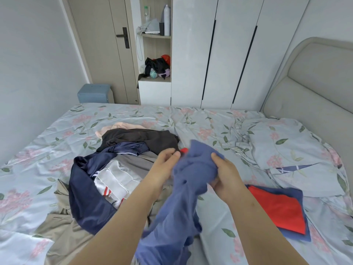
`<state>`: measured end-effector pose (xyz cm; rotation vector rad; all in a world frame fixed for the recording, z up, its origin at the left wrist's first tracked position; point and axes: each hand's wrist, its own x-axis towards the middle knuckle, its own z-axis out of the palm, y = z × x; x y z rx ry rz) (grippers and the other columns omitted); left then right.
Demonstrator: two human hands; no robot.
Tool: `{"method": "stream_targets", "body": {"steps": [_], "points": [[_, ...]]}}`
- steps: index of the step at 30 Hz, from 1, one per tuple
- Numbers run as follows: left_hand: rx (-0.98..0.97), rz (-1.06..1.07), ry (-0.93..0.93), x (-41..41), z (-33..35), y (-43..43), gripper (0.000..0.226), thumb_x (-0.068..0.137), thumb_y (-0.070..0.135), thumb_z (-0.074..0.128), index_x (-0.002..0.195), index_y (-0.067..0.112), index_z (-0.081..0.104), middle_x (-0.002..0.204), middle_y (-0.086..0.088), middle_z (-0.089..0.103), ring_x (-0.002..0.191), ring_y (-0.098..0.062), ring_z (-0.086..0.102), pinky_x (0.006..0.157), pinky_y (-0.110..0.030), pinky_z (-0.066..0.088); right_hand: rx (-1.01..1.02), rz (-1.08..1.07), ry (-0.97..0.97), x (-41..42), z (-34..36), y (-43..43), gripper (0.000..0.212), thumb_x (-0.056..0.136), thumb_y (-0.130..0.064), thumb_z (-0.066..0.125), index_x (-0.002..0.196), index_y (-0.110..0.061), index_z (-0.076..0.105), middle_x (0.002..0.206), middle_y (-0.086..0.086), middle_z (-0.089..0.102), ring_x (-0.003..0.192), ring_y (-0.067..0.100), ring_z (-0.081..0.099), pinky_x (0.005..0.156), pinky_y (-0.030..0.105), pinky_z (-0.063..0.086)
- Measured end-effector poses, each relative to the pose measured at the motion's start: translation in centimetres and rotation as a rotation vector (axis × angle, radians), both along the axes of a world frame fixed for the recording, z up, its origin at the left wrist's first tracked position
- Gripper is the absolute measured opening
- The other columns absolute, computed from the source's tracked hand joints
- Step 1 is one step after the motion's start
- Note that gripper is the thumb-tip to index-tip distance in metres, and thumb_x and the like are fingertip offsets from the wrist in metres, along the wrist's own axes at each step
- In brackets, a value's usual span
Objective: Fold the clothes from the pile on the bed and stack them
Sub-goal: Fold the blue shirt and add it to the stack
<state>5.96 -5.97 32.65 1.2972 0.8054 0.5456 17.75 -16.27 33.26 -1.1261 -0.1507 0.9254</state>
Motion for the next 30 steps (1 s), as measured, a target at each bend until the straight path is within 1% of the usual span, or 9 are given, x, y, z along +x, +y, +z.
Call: {"method": "stream_targets", "body": {"steps": [5, 7, 9, 15, 19, 21, 23, 27, 30], "points": [[0.025, -0.453, -0.005, -0.7, -2.6, -1.5, 0.030, 0.090, 0.038, 0.059, 0.116, 0.024, 0.055, 0.107, 0.012, 0.065, 0.095, -0.001, 0.061, 0.077, -0.016, 0.046, 0.178, -0.085, 0.196, -0.2, 0.6, 0.6, 0.025, 0.102, -0.014, 0.035, 0.096, -0.004, 0.057, 0.068, 0.006, 0.071, 0.056, 0.013, 0.069, 0.051, 0.023, 0.056], [0.157, -0.379, 0.014, -0.4, -3.3, -1.6, 0.009, 0.091, 0.016, 0.061, 0.100, 0.017, 0.062, 0.095, 0.000, 0.065, 0.089, -0.015, 0.058, 0.079, -0.024, 0.045, 0.184, -0.113, 0.219, -0.3, 0.4, 0.5, 0.026, 0.102, -0.014, 0.036, 0.093, -0.005, 0.058, 0.067, 0.006, 0.071, 0.055, 0.013, 0.068, 0.052, 0.024, 0.056], [0.214, -0.188, 0.050, -0.2, -3.5, -1.1, 0.019, 0.092, 0.005, 0.058, 0.075, 0.014, 0.061, 0.079, -0.011, 0.056, 0.077, -0.020, 0.047, 0.068, -0.029, 0.038, 0.180, -0.163, 0.241, 0.0, 0.4, 0.0, 0.024, 0.102, -0.013, 0.037, 0.093, -0.007, 0.058, 0.073, 0.007, 0.071, 0.059, 0.014, 0.069, 0.054, 0.024, 0.057], [0.304, -0.055, 0.058, -0.6, -1.0, 1.6, 0.036, 0.098, 0.014, 0.049, 0.062, 0.014, 0.046, 0.057, 0.001, 0.036, 0.055, -0.011, 0.031, 0.052, -0.023, 0.026, -0.144, -0.398, -0.072, 1.8, -0.3, -1.7, 0.018, 0.094, -0.004, 0.047, 0.110, -0.013, 0.048, 0.096, 0.007, 0.057, 0.070, 0.014, 0.053, 0.063, 0.022, 0.044], [0.455, -0.321, 0.107, -0.2, 1.3, 1.5, 0.041, 0.098, 0.012, 0.048, 0.059, 0.014, 0.040, 0.052, 0.013, 0.033, 0.049, -0.002, 0.029, 0.052, -0.014, 0.027, -0.240, 0.037, -0.555, 0.0, 0.6, -0.9, 0.048, 0.085, 0.008, 0.050, 0.116, -0.029, 0.050, 0.110, -0.008, 0.053, 0.085, 0.007, 0.051, 0.066, 0.018, 0.042], [0.499, -0.455, 0.147, -0.1, 2.3, 1.5, 0.035, 0.097, 0.012, 0.050, 0.062, 0.010, 0.046, 0.057, 0.008, 0.035, 0.052, -0.003, 0.031, 0.053, -0.014, 0.028, -0.264, 0.300, -0.689, -0.7, 1.0, -0.6, 0.057, 0.085, 0.008, 0.052, 0.121, -0.035, 0.048, 0.107, -0.023, 0.048, 0.088, -0.007, 0.048, 0.062, 0.007, 0.044], [0.507, -0.517, 0.158, -0.2, 3.0, 1.8, 0.032, 0.096, 0.011, 0.052, 0.066, 0.004, 0.053, 0.058, 0.004, 0.036, 0.052, -0.003, 0.032, 0.054, -0.015, 0.028, -0.261, 0.459, -0.736, -0.9, 1.1, -0.3, 0.051, 0.085, 0.008, 0.056, 0.116, -0.032, 0.053, 0.102, -0.021, 0.053, 0.082, -0.008, 0.051, 0.061, 0.004, 0.044], [0.471, -0.582, 0.170, -1.2, 4.1, 2.6, 0.010, 0.087, 0.011, 0.067, 0.077, 0.016, 0.067, 0.070, -0.002, 0.056, 0.063, -0.004, 0.047, 0.064, -0.018, 0.037, -0.314, 0.509, -0.873, -0.8, 1.0, 0.2, 0.025, 0.084, 0.003, 0.061, 0.072, -0.017, 0.054, 0.067, -0.001, 0.052, 0.055, 0.002, 0.047, 0.053, 0.014, 0.036], [0.657, -0.647, 0.335, -1.6, 4.5, 3.6, 0.023, 0.075, 0.009, 0.074, 0.072, 0.027, 0.060, 0.071, 0.004, 0.055, 0.062, -0.003, 0.046, 0.060, -0.017, 0.035, -0.341, 0.423, -0.896, -0.2, 1.2, 0.6, 0.027, 0.082, -0.002, 0.062, 0.065, -0.014, 0.044, 0.061, 0.002, 0.041, 0.055, 0.011, 0.038, 0.055, 0.024, 0.031]]}}
